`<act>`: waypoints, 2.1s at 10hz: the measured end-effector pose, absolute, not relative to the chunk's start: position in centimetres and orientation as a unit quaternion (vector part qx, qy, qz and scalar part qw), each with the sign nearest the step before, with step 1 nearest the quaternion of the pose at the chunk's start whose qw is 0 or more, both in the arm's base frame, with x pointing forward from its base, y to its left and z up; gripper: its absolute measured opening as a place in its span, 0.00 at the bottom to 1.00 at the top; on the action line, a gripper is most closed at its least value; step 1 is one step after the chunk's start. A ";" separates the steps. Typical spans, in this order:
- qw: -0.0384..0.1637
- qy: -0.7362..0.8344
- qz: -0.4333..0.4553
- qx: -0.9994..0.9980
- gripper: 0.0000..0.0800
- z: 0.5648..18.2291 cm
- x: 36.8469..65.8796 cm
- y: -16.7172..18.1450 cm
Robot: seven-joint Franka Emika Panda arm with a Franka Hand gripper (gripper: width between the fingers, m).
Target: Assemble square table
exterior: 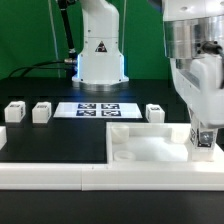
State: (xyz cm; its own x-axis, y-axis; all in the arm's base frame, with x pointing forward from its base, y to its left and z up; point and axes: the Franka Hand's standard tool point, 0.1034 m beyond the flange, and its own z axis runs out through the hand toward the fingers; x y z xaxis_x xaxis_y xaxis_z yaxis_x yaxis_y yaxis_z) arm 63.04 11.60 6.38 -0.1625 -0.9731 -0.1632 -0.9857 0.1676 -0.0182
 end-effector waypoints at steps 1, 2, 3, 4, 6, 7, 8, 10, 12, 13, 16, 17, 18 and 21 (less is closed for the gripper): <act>0.071 0.790 0.053 -0.607 0.36 6.4 63.1 11.6; 0.069 0.819 0.056 -0.566 0.36 6.4 63.1 11.6; 0.067 0.834 0.056 -0.545 0.36 6.5 63.1 11.5; 0.066 0.838 0.055 -0.538 0.36 6.5 63.1 11.5; 0.066 0.842 0.053 -0.533 0.36 6.5 63.1 11.4; 0.065 0.840 0.052 -0.536 0.36 6.5 63.1 11.4; 0.065 0.833 0.052 -0.547 0.36 6.4 63.1 11.4; 0.064 0.832 0.052 -0.549 0.44 6.3 63.0 11.5; 0.070 0.827 0.050 -0.556 0.78 7.2 62.7 11.9; 0.073 0.825 0.050 -0.559 0.80 8.0 62.3 12.3; 0.086 0.819 0.051 -0.564 0.81 10.5 62.1 13.6; 0.084 0.818 0.051 -0.567 0.81 10.2 62.1 13.5; 0.084 0.817 0.051 -0.568 0.81 10.2 62.0 13.6; 0.083 0.817 0.051 -0.569 0.81 10.1 62.0 13.6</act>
Offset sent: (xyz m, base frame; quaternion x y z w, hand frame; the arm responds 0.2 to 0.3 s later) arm 0.0023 -0.0010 0.0001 0.0249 -0.0054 0.1971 0.9801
